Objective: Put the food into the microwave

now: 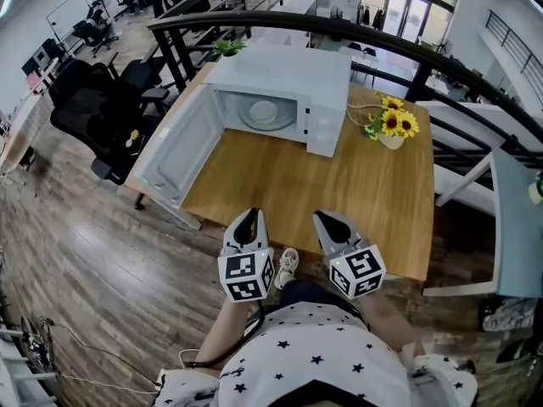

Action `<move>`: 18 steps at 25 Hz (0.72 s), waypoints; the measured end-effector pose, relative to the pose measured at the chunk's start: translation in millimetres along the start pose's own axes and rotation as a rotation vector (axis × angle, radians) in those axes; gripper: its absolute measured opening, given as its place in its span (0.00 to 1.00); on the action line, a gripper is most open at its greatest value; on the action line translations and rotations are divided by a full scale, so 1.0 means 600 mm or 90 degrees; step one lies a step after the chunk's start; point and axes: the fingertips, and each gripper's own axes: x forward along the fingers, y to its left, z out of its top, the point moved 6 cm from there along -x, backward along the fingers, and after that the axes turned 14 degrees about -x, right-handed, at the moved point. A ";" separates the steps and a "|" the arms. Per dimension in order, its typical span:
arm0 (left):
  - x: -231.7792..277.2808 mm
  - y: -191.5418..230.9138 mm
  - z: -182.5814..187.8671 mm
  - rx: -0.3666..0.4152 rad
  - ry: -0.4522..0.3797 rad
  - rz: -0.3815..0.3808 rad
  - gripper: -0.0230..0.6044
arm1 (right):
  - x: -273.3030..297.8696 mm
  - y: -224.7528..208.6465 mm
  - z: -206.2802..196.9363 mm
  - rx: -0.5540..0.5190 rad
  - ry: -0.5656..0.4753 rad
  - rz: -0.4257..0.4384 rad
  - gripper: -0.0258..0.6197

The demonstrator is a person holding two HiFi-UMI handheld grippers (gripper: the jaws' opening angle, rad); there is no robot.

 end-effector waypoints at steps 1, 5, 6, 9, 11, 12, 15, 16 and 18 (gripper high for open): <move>-0.006 -0.001 0.000 -0.001 -0.001 -0.006 0.07 | -0.003 0.001 0.002 -0.002 -0.002 0.000 0.05; -0.022 -0.002 -0.001 -0.006 -0.005 -0.030 0.07 | -0.011 0.003 0.009 -0.012 -0.011 0.000 0.05; -0.025 -0.003 -0.001 -0.006 -0.006 -0.032 0.07 | -0.013 0.003 0.010 -0.013 -0.013 0.000 0.05; -0.033 -0.005 -0.004 -0.005 -0.008 -0.034 0.06 | -0.018 0.005 0.012 -0.013 -0.018 -0.001 0.05; -0.034 -0.006 -0.007 -0.005 -0.006 -0.036 0.06 | -0.019 0.005 0.012 -0.014 -0.020 -0.002 0.05; -0.033 -0.007 -0.009 -0.005 -0.004 -0.036 0.06 | -0.020 0.004 0.011 -0.014 -0.018 -0.002 0.05; -0.030 -0.010 -0.012 -0.001 0.000 -0.037 0.06 | -0.019 0.002 0.007 -0.013 -0.012 0.002 0.05; -0.029 -0.011 -0.011 -0.001 0.000 -0.037 0.06 | -0.019 0.001 0.007 -0.011 -0.011 0.001 0.05; -0.030 -0.013 -0.009 -0.001 -0.002 -0.038 0.06 | -0.019 -0.002 0.008 -0.008 -0.013 -0.005 0.05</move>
